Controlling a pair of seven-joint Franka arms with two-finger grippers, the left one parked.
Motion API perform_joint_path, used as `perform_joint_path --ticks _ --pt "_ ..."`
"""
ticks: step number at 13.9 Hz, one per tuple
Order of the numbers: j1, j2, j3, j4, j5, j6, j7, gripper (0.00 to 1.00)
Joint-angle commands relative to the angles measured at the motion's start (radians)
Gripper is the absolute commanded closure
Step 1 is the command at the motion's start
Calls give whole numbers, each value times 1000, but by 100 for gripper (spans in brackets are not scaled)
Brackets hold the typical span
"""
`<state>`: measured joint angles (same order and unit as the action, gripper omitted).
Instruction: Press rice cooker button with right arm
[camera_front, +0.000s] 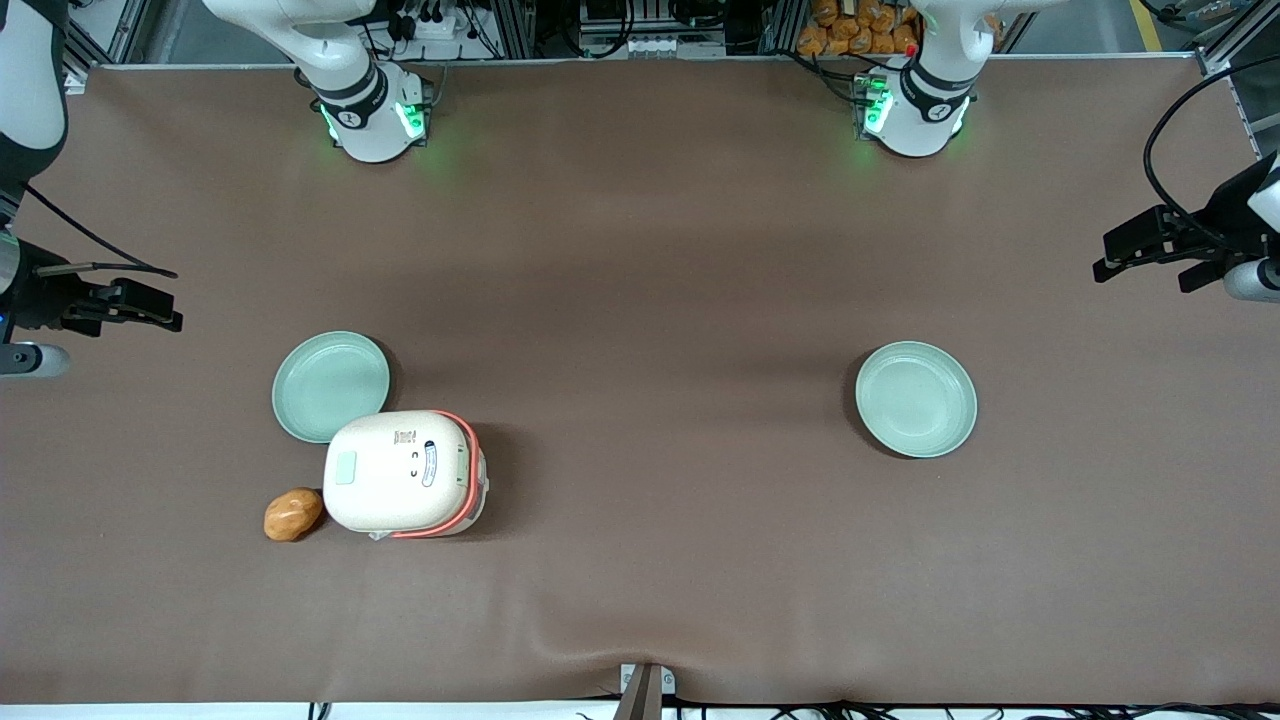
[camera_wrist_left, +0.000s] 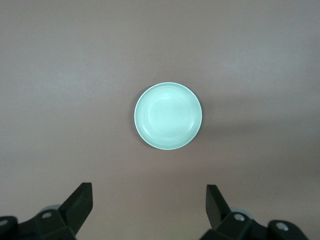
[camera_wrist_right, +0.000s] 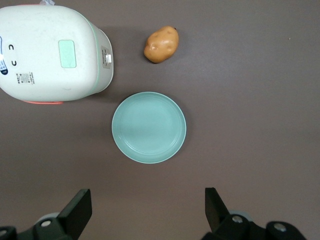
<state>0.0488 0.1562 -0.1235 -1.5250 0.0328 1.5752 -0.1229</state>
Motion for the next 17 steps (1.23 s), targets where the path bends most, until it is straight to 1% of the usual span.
perform_joint_path --ticks 1,9,12,17 --pt "0 -17 7 -18 -21 3 19 0" --pt "0 -15 10 -14 -11 11 3 0" --pt "0 -17 28 -11 -11 0 0 0" --pt "8 -15 41 -10 -24 -20 8 0"
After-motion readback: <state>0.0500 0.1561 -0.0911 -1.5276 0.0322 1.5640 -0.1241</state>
